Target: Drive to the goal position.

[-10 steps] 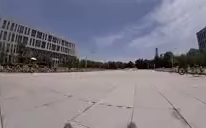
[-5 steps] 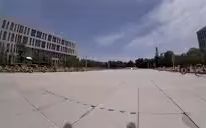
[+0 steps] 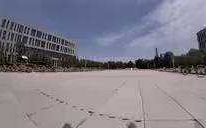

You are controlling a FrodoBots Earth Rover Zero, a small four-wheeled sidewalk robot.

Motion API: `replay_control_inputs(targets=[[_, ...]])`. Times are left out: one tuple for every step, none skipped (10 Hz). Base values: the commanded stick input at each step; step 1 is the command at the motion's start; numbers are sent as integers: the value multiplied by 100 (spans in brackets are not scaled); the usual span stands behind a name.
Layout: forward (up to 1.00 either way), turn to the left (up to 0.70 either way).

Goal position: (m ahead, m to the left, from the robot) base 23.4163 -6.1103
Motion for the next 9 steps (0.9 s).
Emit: replay_control_inputs(targets=[[45,0],[45,0],[45,0],[45,0],[45,0],[45,0],[45,0],[45,0],[45,0]])
